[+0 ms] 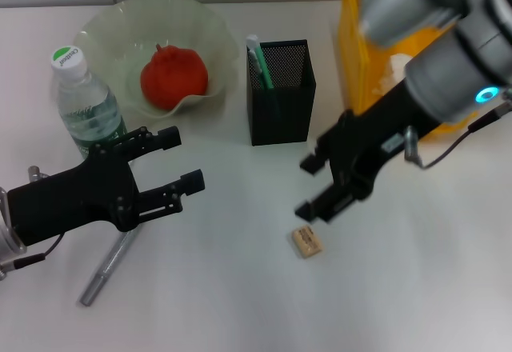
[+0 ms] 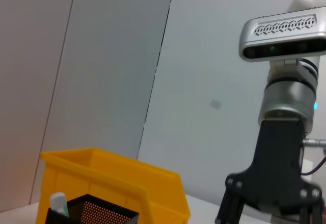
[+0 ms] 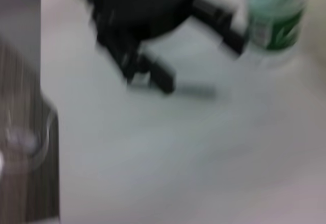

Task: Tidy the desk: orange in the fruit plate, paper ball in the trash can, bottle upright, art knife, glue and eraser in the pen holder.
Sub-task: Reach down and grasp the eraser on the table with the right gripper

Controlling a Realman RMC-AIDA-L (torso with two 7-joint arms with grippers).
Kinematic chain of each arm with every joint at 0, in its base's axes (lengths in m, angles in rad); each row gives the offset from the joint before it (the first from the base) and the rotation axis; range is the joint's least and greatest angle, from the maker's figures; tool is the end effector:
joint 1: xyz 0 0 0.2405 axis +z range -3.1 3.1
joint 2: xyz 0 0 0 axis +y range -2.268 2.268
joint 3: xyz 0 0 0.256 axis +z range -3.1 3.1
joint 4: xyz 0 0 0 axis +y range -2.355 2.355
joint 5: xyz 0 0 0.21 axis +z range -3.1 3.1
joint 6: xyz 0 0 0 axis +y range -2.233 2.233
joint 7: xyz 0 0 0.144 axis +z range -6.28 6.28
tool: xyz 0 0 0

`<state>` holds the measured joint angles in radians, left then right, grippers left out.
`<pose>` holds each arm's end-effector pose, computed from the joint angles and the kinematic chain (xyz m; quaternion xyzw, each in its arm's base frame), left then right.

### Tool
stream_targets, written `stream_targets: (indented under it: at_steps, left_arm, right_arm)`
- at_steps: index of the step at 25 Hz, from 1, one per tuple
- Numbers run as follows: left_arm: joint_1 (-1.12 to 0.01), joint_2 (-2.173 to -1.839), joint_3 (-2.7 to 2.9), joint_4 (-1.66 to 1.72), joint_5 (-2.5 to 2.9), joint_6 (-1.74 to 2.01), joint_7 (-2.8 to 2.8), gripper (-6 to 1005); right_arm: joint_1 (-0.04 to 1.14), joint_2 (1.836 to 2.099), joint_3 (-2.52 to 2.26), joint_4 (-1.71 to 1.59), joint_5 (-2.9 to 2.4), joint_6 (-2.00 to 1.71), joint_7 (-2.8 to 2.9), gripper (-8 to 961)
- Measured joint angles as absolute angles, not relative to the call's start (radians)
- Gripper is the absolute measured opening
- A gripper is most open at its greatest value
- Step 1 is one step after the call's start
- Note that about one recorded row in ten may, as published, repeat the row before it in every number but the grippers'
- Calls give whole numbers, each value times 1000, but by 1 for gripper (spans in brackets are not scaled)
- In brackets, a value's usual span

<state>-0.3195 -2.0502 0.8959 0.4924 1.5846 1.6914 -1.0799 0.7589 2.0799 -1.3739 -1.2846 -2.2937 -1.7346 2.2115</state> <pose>-0.2851 0.2619 -0.0058 -0.8993 -0.1768 -0.3731 0.1443 0.1091 0.3382 -0.0191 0.9862 -0.1209 0.1121 0.0139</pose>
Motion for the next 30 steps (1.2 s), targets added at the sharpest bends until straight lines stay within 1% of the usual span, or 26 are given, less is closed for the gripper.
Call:
stream_targets:
  at_steps: [4, 14, 30]
  left_arm:
    - [-322, -2053, 896, 491, 1589, 1692, -1080, 771]
    - [-325, -2062, 896, 490, 1608, 1692, -1080, 771]
    - [-324, -2062, 896, 485, 1608, 1696, -1080, 771]
  right_arm:
    - [804, 2083, -1524, -1280, -2361, -1731, 2193, 717]
    - [851, 2088, -1638, -1272, -2415, -1715, 2199, 717]
    - [844, 2088, -1767, -1214, -2433, -1584, 2189, 716]
